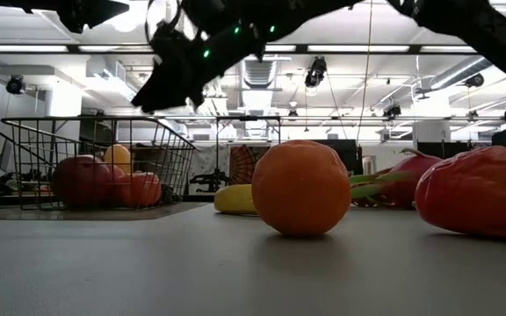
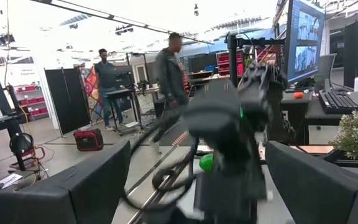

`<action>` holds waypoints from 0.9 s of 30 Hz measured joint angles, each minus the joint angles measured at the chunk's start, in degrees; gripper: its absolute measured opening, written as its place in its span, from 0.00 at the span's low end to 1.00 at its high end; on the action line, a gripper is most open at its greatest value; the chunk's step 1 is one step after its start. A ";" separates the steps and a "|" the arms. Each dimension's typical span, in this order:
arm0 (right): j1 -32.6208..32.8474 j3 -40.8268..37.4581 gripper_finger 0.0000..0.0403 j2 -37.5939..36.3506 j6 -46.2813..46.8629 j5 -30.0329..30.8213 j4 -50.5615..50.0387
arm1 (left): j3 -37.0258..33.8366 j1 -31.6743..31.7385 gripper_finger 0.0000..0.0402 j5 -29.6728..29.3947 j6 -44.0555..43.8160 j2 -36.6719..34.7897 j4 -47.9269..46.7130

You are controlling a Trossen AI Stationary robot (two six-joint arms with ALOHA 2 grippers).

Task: Build produce basket
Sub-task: Put the yellow banana into the gold wire basket

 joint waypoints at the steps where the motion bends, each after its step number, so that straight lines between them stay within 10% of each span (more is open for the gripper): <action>1: 0.03 0.00 0.47 -0.75 -0.37 0.00 -1.15 | 0.00 0.00 0.88 0.00 0.00 0.02 -0.14; 15: 3.36 -3.03 0.41 -12.19 1.31 0.55 -26.70 | 0.00 0.02 0.88 0.26 -0.04 0.00 -0.57; 27: 6.25 -27.52 0.42 -23.81 8.03 0.57 -15.38 | 0.00 0.00 0.88 0.23 -0.11 0.00 -0.85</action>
